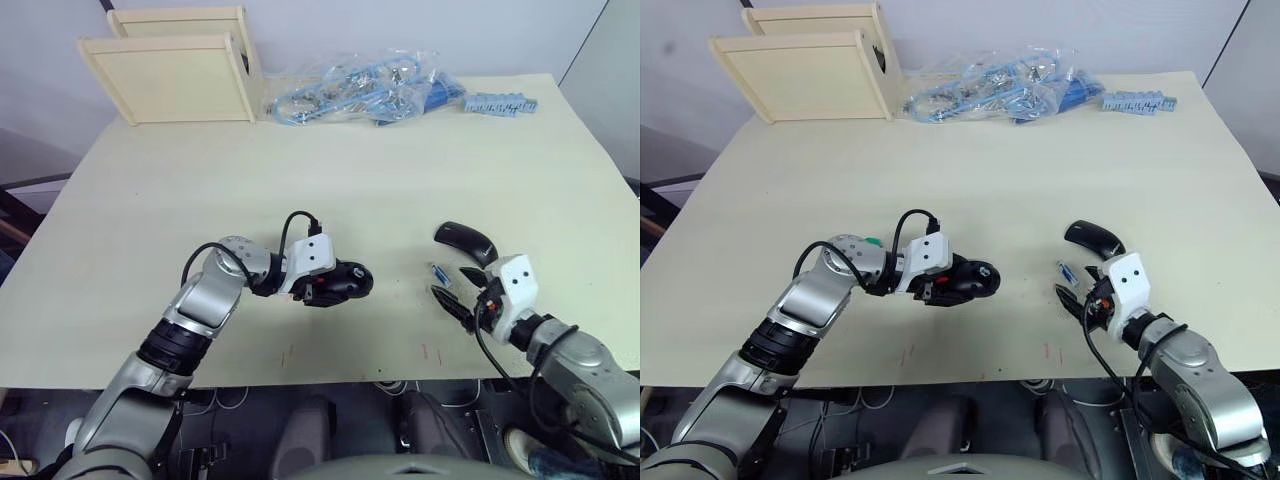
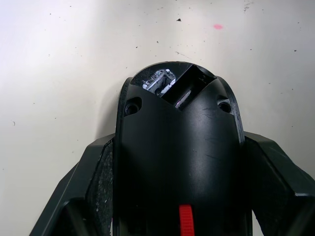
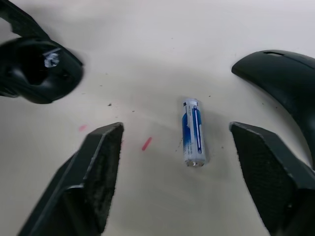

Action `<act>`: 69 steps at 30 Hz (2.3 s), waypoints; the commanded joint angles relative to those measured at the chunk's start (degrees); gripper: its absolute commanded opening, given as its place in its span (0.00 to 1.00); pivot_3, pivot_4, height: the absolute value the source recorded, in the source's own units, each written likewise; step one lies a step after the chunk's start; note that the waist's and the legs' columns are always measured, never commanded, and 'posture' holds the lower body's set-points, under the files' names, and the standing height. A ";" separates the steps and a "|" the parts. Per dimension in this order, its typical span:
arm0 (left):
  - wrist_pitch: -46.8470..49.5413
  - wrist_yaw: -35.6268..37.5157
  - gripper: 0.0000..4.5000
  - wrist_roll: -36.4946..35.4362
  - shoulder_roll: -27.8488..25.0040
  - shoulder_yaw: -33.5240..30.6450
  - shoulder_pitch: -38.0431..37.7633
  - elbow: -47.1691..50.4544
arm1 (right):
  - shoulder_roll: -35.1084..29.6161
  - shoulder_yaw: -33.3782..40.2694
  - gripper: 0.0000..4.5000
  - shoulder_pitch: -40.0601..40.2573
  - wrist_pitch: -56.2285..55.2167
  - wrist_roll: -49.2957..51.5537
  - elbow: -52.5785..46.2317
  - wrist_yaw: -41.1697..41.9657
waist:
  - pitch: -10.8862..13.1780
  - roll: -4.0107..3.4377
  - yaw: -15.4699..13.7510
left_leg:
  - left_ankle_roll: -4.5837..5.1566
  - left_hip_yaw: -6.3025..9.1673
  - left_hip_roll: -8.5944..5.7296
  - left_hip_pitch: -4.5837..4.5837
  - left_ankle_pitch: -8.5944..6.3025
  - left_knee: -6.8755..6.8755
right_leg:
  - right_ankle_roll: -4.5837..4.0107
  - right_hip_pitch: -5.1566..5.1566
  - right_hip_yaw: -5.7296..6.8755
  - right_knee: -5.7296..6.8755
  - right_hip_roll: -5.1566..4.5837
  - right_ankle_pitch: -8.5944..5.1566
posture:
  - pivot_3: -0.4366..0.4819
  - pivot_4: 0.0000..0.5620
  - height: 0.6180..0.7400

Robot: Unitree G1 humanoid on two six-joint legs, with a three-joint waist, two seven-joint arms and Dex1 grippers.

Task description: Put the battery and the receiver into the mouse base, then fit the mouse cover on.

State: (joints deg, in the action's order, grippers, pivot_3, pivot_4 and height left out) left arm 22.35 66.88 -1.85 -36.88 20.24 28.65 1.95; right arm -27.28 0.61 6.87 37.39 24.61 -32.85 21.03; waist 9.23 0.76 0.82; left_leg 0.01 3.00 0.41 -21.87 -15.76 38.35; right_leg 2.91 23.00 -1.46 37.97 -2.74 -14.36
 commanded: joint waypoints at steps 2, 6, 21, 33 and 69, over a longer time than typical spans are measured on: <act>0.81 0.23 0.66 0.61 0.16 2.05 -1.45 0.70 | 1.14 0.07 0.79 -0.37 -2.17 -1.88 0.71 -0.52 | 0.00 0.00 -0.03 | 0.00 -0.01 0.00 -0.01 0.00 0.00 | 0.00 0.00 0.00 0.00 0.00 0.00 | 0.48 0.27 1.00; 0.97 0.08 0.66 0.59 0.18 2.11 -1.64 1.21 | 2.05 -0.20 0.79 0.25 -3.72 -3.31 1.93 -0.46 | 0.00 -0.01 -0.01 | 0.00 0.00 0.00 0.00 0.00 0.00 | 0.00 0.00 0.00 0.00 0.00 0.00 | 0.48 0.27 1.00; 0.52 -0.12 0.66 0.68 -0.10 1.97 -2.01 0.96 | 1.64 -1.47 0.02 0.43 -6.92 -8.71 2.72 1.36 | -0.01 -0.01 0.00 | 0.00 -0.01 0.00 0.01 0.00 0.00 | 0.00 0.00 -0.01 0.00 -0.01 0.00 | 0.48 0.27 1.00; -0.69 0.38 0.66 0.81 0.02 2.09 -1.25 -0.62 | -10.32 -6.00 0.02 -15.04 26.95 0.69 -18.82 5.13 | 0.01 -0.04 0.00 | 0.01 0.11 -0.03 0.00 0.00 0.02 | 0.00 -0.01 0.06 0.01 -0.01 0.00 | 0.48 0.27 1.00; 1.85 0.31 0.66 1.41 0.07 3.21 -2.12 2.10 | 4.53 -19.92 0.02 -41.16 55.10 6.06 -3.24 -3.10 | -0.01 -0.06 0.11 | 0.01 0.38 -0.08 -0.11 0.00 0.00 | -0.01 0.01 0.28 -0.02 -0.06 0.00 | 0.48 0.27 1.00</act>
State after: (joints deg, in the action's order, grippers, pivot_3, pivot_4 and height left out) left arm 23.44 66.45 -1.15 -36.93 20.66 28.18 3.79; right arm -22.89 -18.52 -33.80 92.13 30.76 -36.03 18.20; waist 9.22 0.70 0.93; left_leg 0.02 3.38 0.34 -21.98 -15.76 38.35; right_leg 2.90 23.01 -1.19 37.94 -2.79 -14.36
